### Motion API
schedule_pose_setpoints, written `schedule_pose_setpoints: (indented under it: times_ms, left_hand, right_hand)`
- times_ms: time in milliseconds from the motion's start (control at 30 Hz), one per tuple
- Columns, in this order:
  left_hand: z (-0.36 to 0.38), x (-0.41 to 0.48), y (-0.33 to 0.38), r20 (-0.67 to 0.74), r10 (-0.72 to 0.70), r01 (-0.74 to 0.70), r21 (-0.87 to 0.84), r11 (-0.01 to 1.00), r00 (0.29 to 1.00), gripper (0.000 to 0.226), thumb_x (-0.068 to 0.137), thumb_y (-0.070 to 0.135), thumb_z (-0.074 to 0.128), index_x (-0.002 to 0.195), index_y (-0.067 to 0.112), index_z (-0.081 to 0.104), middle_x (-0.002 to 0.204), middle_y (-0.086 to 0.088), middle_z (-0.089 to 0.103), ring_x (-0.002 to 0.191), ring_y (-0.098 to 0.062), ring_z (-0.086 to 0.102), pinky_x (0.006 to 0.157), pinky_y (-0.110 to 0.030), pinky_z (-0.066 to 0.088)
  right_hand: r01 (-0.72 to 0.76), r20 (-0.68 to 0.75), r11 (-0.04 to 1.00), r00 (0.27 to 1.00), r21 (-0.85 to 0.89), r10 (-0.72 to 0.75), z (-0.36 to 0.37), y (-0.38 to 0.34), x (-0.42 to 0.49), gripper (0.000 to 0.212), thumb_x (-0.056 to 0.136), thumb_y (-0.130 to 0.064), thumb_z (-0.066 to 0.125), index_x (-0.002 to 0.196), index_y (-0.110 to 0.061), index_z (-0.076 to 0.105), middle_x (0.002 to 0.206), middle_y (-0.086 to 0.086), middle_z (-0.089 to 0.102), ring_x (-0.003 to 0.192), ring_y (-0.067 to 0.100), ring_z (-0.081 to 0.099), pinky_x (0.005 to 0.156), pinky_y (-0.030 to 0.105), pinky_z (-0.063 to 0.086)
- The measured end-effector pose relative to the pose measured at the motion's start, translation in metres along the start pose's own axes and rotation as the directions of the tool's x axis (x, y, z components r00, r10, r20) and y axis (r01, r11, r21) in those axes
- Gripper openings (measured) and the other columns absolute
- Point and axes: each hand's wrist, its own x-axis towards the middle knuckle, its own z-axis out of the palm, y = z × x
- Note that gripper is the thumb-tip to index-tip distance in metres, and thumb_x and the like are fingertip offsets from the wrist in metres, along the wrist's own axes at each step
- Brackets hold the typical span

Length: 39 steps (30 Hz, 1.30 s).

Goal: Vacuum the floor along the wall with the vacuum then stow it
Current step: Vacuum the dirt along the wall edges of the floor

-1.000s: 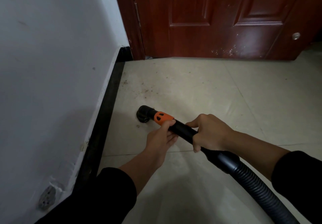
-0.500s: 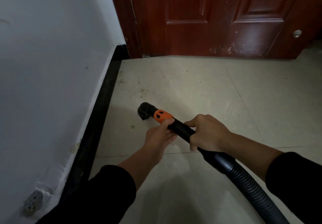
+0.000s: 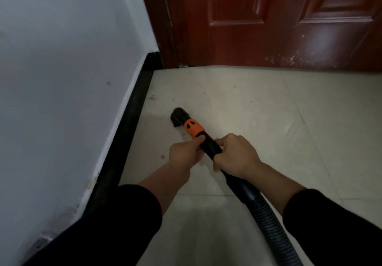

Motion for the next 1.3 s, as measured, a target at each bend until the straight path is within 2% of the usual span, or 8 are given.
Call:
schedule_pose_setpoints:
  times_ms: [133,367,467,633,800,900,1100,1300]
  left_hand:
    - [-0.009,0.014,0.008,0.043,-0.002,0.001,0.033,0.999,0.999,0.025,0.084,0.022,0.074,0.095,0.000,0.069,0.100,-0.017,0.072,0.086,-0.019,0.069,0.066,-0.021,0.052]
    - [0.014,0.025,0.003,0.010,-0.002,0.002,-0.017,1.000,1.000,0.020,0.079,0.020,0.079,0.077,0.005,0.065,0.092,-0.016,0.072,0.088,-0.022,0.070,0.074,-0.025,0.055]
    - [0.022,0.027,0.003,0.034,-0.008,0.011,-0.102,0.995,0.999,0.019,0.077,0.015,0.080,0.079,0.005,0.064,0.090,-0.014,0.071,0.083,-0.018,0.070,0.074,-0.025,0.054]
    - [0.034,0.032,0.004,0.105,-0.016,0.028,-0.113,0.993,0.994,0.018,0.078,0.015,0.079,0.084,0.004,0.066,0.089,-0.010,0.072,0.080,-0.012,0.070,0.069,-0.020,0.053]
    - [0.042,0.036,0.008,0.141,-0.044,0.061,-0.118,0.991,0.989,0.015,0.079,0.014,0.079,0.078,0.006,0.066,0.079,-0.006,0.071,0.075,-0.009,0.069,0.068,-0.017,0.054]
    - [0.043,0.039,0.011,0.131,-0.032,0.049,-0.128,0.991,0.991,0.015,0.078,0.014,0.079,0.073,0.007,0.066,0.074,-0.004,0.071,0.073,-0.008,0.069,0.067,-0.017,0.053]
    - [0.047,0.052,0.017,0.123,0.006,0.014,-0.161,0.987,0.992,0.015,0.077,0.014,0.079,0.071,0.008,0.067,0.077,-0.006,0.071,0.081,-0.013,0.069,0.077,-0.022,0.052]
    - [0.052,0.068,0.022,0.114,0.009,0.012,-0.179,0.984,0.993,0.017,0.074,0.014,0.081,0.069,0.006,0.067,0.078,-0.009,0.071,0.079,-0.018,0.069,0.067,-0.022,0.053]
  right_hand:
    - [0.011,-0.013,1.000,1.000,-0.012,-0.011,0.006,-0.004,0.007,0.035,0.067,-0.014,0.068,0.102,-0.018,0.071,0.067,0.000,0.060,0.061,0.019,0.059,0.045,0.021,0.036]
    - [-0.021,-0.046,0.999,0.999,-0.032,0.020,-0.003,0.003,0.013,0.040,0.070,-0.013,0.066,0.110,-0.019,0.068,0.069,0.000,0.059,0.062,0.018,0.059,0.050,0.021,0.043]
    - [-0.039,-0.059,0.999,0.998,-0.016,0.038,-0.006,0.006,0.015,0.039,0.070,-0.014,0.067,0.109,-0.019,0.069,0.068,-0.001,0.059,0.064,0.019,0.061,0.051,0.022,0.044]
    - [-0.075,-0.075,0.997,0.994,0.000,0.075,-0.016,0.014,0.018,0.035,0.067,-0.014,0.070,0.102,-0.018,0.071,0.064,0.000,0.060,0.063,0.019,0.061,0.047,0.021,0.040]
    - [-0.087,-0.066,0.996,0.994,-0.003,0.086,-0.022,0.017,0.021,0.046,0.064,-0.012,0.074,0.110,-0.017,0.071,0.069,0.002,0.065,0.067,0.020,0.064,0.060,0.029,0.054]
    - [-0.094,-0.058,0.996,0.994,0.005,0.095,-0.024,0.014,0.027,0.046,0.063,-0.012,0.074,0.109,-0.018,0.071,0.066,0.000,0.064,0.067,0.019,0.064,0.062,0.029,0.054]
    - [-0.109,-0.059,0.994,0.992,0.030,0.111,-0.028,0.009,0.044,0.043,0.061,-0.011,0.076,0.103,-0.019,0.074,0.066,0.001,0.066,0.065,0.017,0.065,0.059,0.027,0.054]
    - [-0.119,-0.043,0.992,0.992,0.044,0.121,-0.032,0.005,0.053,0.058,0.060,-0.009,0.078,0.116,-0.022,0.071,0.067,-0.002,0.065,0.070,0.015,0.065,0.061,0.024,0.053]
